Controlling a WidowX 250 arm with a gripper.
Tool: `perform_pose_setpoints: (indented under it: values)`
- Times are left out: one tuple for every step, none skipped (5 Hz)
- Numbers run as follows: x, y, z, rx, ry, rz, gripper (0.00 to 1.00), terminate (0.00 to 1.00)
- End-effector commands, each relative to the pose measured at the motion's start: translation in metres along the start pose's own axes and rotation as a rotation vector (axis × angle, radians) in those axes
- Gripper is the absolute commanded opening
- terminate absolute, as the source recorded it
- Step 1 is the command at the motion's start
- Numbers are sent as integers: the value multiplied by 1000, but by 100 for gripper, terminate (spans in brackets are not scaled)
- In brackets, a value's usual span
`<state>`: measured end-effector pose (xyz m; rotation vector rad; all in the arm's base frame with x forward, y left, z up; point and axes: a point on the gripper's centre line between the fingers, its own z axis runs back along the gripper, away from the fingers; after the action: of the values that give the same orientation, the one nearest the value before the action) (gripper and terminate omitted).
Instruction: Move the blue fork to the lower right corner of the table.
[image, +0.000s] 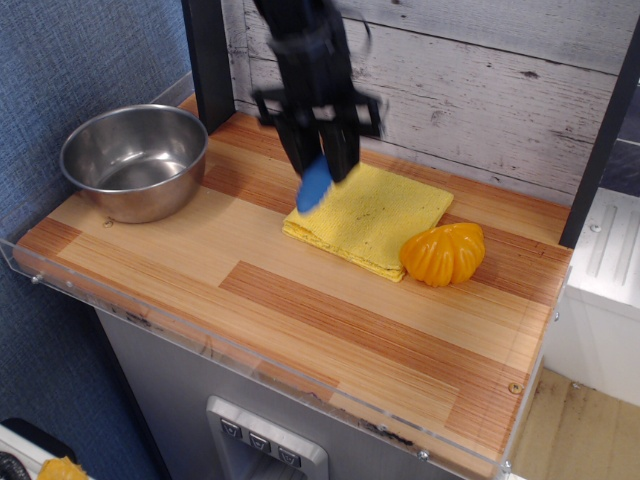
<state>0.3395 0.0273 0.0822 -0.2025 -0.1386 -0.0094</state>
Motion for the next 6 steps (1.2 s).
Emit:
perform_pose_setpoints:
  values:
    - [-8,-13,59,-65,-77,-91,0,0]
    - [-28,-27,54,-60,-54,-132,0,0]
    - [-54,-42,48,-68,-39,-157,0,0]
    - [-70,-52,42,-55,-51,-149,0,0]
    - [-79,-69,30,1,-45,-165,0,0]
    - [-82,-80,10,60,-32,-161,0,0]
